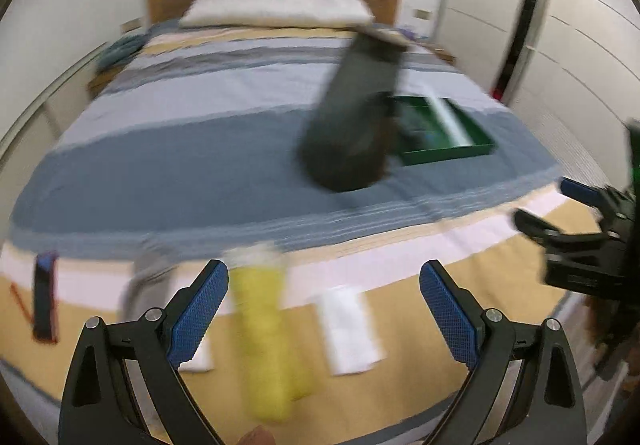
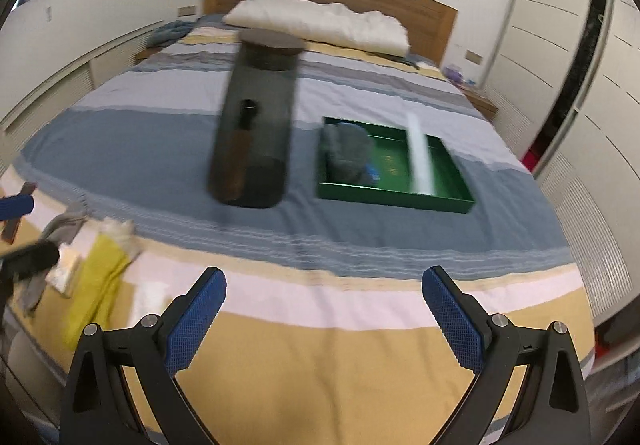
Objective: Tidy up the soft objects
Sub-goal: 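Move both tools back toward the remaining items on the bed, then grasp the grey sock with the left tool while the right tool grasps the white cloth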
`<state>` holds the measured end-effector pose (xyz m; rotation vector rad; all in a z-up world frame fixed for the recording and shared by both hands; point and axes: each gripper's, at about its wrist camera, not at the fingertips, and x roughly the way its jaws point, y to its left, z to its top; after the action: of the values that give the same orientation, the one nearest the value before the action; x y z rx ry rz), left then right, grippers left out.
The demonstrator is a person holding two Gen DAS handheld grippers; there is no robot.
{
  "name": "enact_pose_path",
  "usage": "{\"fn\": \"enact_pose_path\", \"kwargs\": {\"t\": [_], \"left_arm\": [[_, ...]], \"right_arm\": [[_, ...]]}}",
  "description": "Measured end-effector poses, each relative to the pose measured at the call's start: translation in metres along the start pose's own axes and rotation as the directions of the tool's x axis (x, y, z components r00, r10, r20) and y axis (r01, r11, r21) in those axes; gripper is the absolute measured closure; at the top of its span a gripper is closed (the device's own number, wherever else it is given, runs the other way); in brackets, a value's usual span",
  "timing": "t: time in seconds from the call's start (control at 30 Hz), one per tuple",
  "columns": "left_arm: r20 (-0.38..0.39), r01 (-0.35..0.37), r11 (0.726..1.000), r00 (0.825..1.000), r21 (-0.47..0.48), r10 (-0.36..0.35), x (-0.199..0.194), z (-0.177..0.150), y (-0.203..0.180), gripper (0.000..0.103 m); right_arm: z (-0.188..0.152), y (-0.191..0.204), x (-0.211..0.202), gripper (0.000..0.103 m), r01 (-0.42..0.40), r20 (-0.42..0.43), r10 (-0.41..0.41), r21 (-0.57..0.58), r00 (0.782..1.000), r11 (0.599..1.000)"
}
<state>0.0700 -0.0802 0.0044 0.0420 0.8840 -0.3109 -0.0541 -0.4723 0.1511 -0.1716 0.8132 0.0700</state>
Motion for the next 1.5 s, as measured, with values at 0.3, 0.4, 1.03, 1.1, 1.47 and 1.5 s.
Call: {"fn": "enact_pose_path", "kwargs": {"t": [0.3,0.4,1.03,1.1,1.47,1.5], "left_arm": [[-0.095,-0.128,0.987,0.988,-0.095,0.119,0.011,-0.044,0.114,0.009],[-0.137,-0.144,0.986,0.982,-0.088,0.131,0.022,-0.058,0.138,0.009],[-0.287,-0.158,0.983,0.95,-0.098,0.124,0.081,-0.089,0.193,0.01],[-0.297,-0.154,0.983,0.948,-0.103,0.117,0.086,-0.089,0.195,0.01],[-0.364,-0.196,0.976,0.919,-0.091,0.151,0.116,-0.094,0.21,0.01],[-0.366,-0.197,0.977,0.918,-0.087,0.152,0.118,-0.094,0.21,0.01]], "right_arm": [[-0.018,0.054,-0.002,0.003,-0.116,-0.042,0.116,-0.001,0.992,0.993],[-0.023,0.073,0.008,0.003,-0.152,-0.074,0.152,-0.001,0.986,0.988],[-0.032,0.132,0.099,0.005,-0.184,-0.235,0.169,-0.043,0.957,0.982],[-0.033,0.138,0.109,0.006,-0.187,-0.241,0.171,-0.045,0.955,0.981],[-0.039,0.158,0.147,0.014,-0.2,-0.296,0.166,-0.09,0.941,0.976],[-0.039,0.159,0.15,0.015,-0.2,-0.301,0.163,-0.094,0.939,0.975]]}}
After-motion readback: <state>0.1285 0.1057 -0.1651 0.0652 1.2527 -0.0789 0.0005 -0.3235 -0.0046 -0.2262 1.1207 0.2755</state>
